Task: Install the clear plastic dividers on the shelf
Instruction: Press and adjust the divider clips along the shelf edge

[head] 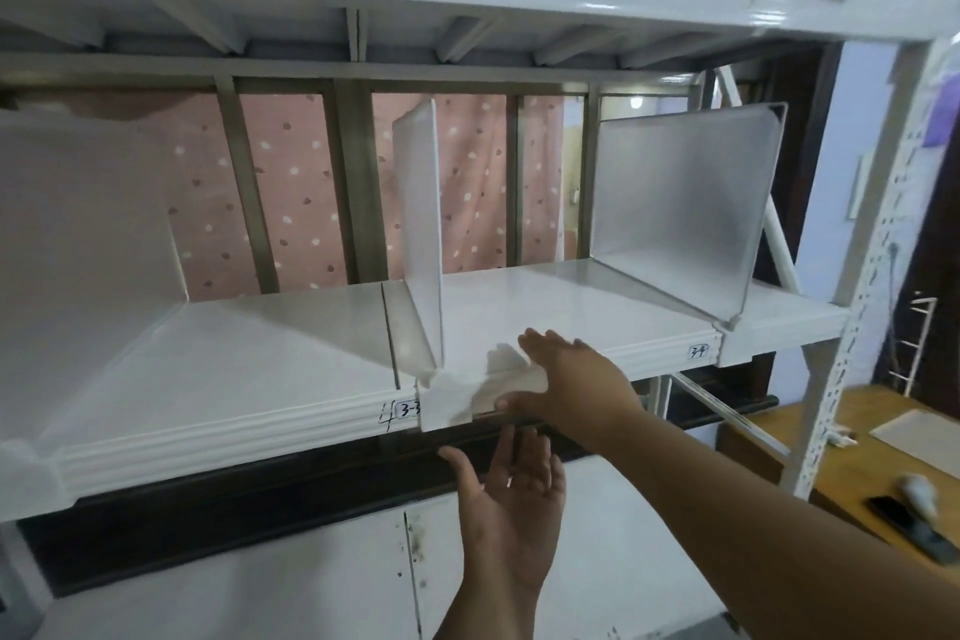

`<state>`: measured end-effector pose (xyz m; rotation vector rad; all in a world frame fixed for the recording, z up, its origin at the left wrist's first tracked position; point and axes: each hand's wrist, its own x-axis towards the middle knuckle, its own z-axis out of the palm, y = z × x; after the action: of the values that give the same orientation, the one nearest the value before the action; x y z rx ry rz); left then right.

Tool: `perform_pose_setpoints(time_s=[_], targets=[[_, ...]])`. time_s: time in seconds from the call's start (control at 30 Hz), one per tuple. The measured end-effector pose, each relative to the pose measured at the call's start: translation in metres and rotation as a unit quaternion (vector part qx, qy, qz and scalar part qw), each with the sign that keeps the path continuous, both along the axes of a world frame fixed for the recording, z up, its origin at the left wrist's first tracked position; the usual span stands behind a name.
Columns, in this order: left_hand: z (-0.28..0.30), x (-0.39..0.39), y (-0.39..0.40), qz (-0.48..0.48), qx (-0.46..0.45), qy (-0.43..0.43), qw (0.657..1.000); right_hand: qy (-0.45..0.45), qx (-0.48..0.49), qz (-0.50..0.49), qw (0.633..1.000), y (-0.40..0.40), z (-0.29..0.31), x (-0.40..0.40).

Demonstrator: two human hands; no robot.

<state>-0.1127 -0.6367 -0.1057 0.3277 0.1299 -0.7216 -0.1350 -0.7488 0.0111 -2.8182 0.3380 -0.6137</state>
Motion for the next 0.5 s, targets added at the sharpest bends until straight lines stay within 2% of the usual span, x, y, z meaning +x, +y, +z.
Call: perform_pose_setpoints(time_s=[0.07, 0.17, 0.37, 0.5], targets=[[-0.003, -0.018, -0.012, -0.027, 0.047, 0.013, 0.998, -0.024, -0.048, -0.053, 0.997, -0.024, 0.002, -0.026], [-0.003, -0.037, -0.036, -0.062, 0.075, 0.015, 0.995, 0.000, -0.049, -0.099, 0.994, -0.064, 0.007, -0.064], [0.007, -0.063, -0.103, -0.124, 0.089, -0.005, 0.988, 0.034, -0.014, -0.181, 0.983, -0.133, 0.014, -0.126], [0.011, -0.075, -0.141, -0.149, 0.080, -0.003, 0.986, 0.051, -0.024, -0.216, 0.975, -0.169, 0.023, -0.146]])
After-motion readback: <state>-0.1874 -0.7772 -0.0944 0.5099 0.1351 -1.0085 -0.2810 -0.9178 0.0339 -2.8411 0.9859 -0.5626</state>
